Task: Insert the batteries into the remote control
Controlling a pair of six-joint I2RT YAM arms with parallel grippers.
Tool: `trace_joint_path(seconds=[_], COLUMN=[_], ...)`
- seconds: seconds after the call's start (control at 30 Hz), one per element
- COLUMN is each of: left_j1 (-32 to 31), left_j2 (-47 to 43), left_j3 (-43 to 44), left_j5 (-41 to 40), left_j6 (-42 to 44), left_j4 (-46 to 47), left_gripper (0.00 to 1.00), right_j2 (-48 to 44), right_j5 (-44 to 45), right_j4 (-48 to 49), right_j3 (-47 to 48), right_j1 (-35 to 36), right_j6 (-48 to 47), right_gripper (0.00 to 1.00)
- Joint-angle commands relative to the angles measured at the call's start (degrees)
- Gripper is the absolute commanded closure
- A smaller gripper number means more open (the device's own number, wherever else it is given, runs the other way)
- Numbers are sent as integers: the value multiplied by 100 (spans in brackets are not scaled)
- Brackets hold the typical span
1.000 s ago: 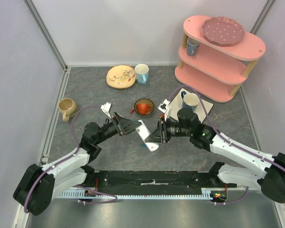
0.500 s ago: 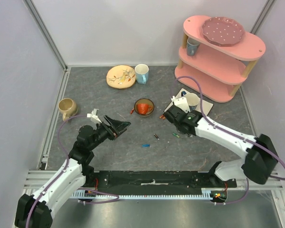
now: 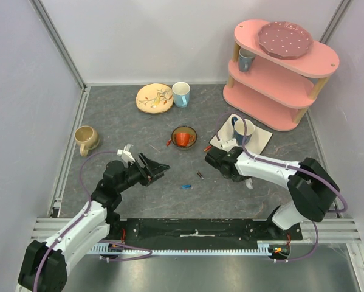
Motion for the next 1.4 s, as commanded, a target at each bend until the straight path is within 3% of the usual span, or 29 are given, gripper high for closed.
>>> trace_joint_path(seconds=[0.0,0.3,0.73,0.8,0.83,0.93,1.03,1.2,1.37], left_j1=[11,11,11,11,11,11,11,11,11], left_j2=[-30,-48,-118,-119,-119,-127,-136,-145,-145], left_j3=[-73,-99,-222,-231,-248,-249,-266,-284,-301], left_j5=[359,482,570,579,596,587,570,570,561], left_j6=[236,210,184,184,184,184,149,131,149], left_j4=[94,94,85,76,76,59,50,33,-3], left_gripper=[21,22,23,23,23,23,23,23,23], right_j2=[239,592,1128,1084,1084,979,926,873,786], right_j5=[-160,-792,-863,-951,-960,-1056,-1179,-1259,-1338], right_j4=[139,508,534,596,622,710,763,798,772], right_j3=[-24,-200,-191,-209,-200,-182,-174,-147,10], right_j1=[96,342,1203,1230,1239,1300,1326,1441,1537], right_j6=[226,235,947,912,895,798,692,710,727], right_gripper=[100,100,100,93,81,63,52,42,39])
